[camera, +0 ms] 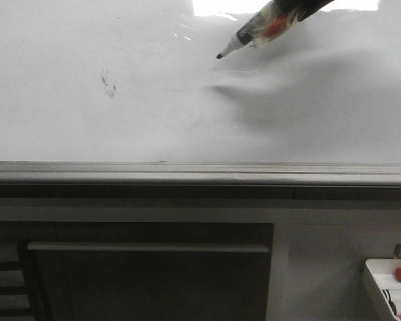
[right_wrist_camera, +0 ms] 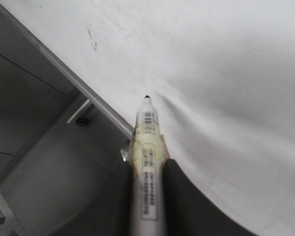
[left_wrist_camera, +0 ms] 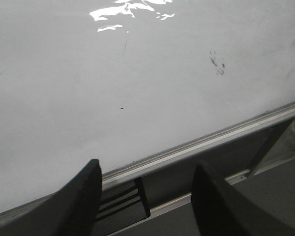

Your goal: Write number 2 on whiteboard

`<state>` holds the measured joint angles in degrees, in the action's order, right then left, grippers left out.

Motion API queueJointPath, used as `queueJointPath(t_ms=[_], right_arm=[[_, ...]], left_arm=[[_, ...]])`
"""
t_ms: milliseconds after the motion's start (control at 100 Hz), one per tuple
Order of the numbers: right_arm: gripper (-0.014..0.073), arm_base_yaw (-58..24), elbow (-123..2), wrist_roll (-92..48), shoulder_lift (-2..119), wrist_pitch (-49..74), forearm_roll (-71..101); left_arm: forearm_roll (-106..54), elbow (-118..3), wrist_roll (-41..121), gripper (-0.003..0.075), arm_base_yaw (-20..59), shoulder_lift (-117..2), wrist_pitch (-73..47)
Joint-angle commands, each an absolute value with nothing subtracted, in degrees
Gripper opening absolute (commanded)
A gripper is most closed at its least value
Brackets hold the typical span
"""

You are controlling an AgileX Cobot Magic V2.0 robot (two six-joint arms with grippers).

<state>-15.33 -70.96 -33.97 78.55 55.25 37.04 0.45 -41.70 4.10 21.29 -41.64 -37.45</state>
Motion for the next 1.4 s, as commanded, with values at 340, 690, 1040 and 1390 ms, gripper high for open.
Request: queueJointPath(t_ms=[340,690,1040,1390], right_arm=[[0.0069,-17.27,-76.37,-35.46,81.77,50.33,38.56],[0.0069,-15.29,-78.88,-35.03,82.99,49.98,35.23],[0.0069,-13.73,-75.95,-34.94,82.38,57.42,35.0],[0.0069,-18.07,-73.76,-34.94,86.24,49.52,34.77]], left_arm=[[0.48,-43.13,3.67,0.0377,21.2,-41.99,-32.44],[0.58,-43.13,3.67,0.0377,21.2,-43.09,-32.44],[0.7,-43.13,3.67,0.0377,21.2,-43.69,-32.36],[0.7,-43.13,3.67,0.0377,21.2,-43.69,-32.36]])
